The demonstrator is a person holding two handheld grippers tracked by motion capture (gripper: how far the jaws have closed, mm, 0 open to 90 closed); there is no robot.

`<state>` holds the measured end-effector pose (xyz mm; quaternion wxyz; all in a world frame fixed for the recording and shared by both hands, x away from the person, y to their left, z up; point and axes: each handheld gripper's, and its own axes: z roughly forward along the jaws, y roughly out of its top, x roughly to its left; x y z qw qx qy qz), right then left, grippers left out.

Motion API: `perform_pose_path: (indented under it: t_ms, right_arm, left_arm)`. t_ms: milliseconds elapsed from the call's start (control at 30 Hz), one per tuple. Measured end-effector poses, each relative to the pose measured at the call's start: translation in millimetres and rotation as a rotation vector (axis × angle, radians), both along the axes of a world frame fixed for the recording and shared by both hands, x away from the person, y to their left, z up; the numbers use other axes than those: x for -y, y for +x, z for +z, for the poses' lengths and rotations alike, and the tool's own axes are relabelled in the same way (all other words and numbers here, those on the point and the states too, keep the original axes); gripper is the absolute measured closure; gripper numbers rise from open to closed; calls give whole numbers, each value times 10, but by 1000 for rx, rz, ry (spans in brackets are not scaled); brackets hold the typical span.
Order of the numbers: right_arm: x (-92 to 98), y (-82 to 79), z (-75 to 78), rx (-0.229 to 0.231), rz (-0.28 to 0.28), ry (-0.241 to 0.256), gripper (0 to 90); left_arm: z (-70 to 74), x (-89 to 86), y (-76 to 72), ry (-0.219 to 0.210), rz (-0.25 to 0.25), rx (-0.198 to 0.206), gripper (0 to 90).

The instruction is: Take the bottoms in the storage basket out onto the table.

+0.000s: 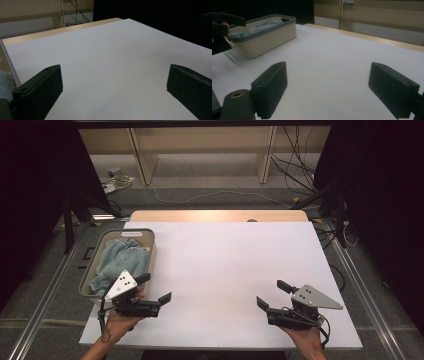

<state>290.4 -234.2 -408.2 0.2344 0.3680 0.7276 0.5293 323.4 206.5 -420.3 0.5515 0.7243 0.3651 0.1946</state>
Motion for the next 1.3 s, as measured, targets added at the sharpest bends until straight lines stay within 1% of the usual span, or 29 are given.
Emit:
perform_pose_path:
  t_ms: [100,133,167,233,267,333,467,667,800,867,933,1000,1033,1067,1167,1233,1300]
  right_arm:
    - [-1,-1,1,2,-2,-1,168]
    - [-3,1,0,2,-1,1,168]
    - [-4,1,-1,3,0,1,168]
    - [-7,1,-2,4,0,-1,168]
    - [-8,0,-1,5,1,-1,168]
    - [-12,0,-1,5,2,1,168]
    - [-14,3,-7,5,2,0,169]
    - [-11,4,-5,4,-1,4,170]
    - [-14,7,-9,4,1,-1,170]
    - [-19,2,-8,6,3,2,170]
    - [-19,2,-7,7,4,4,170]
    - [-15,2,-7,5,4,3,170]
    - [-15,2,-7,5,3,3,170]
    - [-15,5,-6,4,2,4,170]
    - [-14,7,-10,2,2,-1,170]
    - [-14,5,-5,4,2,5,170]
    - [-15,6,-5,4,3,5,170]
  left_arm:
    - [22,19,44,0,18,7,0]
    - [24,37,75,14,31,7,0]
    - [19,45,89,22,36,6,0]
    - [10,52,102,19,35,-2,0]
    - [2,60,115,25,35,-10,0]
    - [-1,73,133,31,42,-13,0]
    - [30,102,162,21,53,-7,0]
    - [101,226,188,20,34,1,0]
    - [105,290,260,56,25,-1,0]
    - [106,312,309,59,26,-17,0]
    - [112,331,345,63,23,-18,0]
    - [116,356,373,55,24,-24,0]
    - [121,366,390,41,22,-33,0]
    - [126,373,403,37,23,-35,0]
    - [140,404,455,49,29,-32,0]
    - [161,428,512,43,36,-39,0]
    - [170,438,530,44,34,-41,0]
